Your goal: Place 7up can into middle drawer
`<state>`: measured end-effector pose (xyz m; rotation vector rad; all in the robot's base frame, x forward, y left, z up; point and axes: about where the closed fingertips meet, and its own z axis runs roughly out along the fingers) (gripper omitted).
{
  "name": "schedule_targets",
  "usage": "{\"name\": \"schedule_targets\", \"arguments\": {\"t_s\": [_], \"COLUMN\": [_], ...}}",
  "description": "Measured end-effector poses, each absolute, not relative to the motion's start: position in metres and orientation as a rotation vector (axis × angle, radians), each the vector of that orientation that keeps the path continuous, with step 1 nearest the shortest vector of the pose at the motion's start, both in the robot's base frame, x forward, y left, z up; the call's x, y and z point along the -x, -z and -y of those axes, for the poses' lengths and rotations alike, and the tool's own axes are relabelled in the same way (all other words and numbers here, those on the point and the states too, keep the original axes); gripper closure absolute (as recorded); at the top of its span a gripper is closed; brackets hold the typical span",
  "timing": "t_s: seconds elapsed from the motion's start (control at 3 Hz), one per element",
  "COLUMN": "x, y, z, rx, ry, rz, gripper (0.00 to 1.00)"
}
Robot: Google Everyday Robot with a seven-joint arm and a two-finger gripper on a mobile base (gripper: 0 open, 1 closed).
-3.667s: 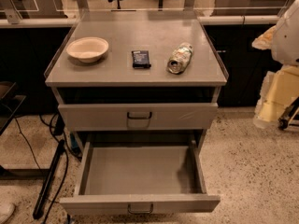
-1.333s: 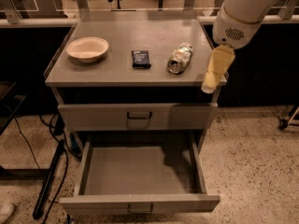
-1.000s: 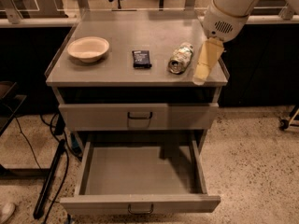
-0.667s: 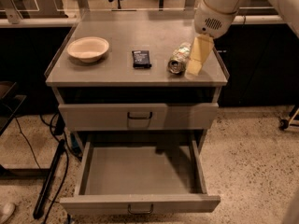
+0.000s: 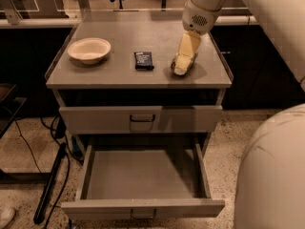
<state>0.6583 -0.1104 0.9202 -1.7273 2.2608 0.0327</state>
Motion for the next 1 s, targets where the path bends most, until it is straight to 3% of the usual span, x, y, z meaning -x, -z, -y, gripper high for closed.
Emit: {"name": "schedule_targets", "arguments": {"t_s": [1.0], "x": [-0.676], "y": [-0.909], "z": [0.107], "rx": [1.738], "ry": [-0.038], "rz": [-2.259], "gripper": [0.00]}}
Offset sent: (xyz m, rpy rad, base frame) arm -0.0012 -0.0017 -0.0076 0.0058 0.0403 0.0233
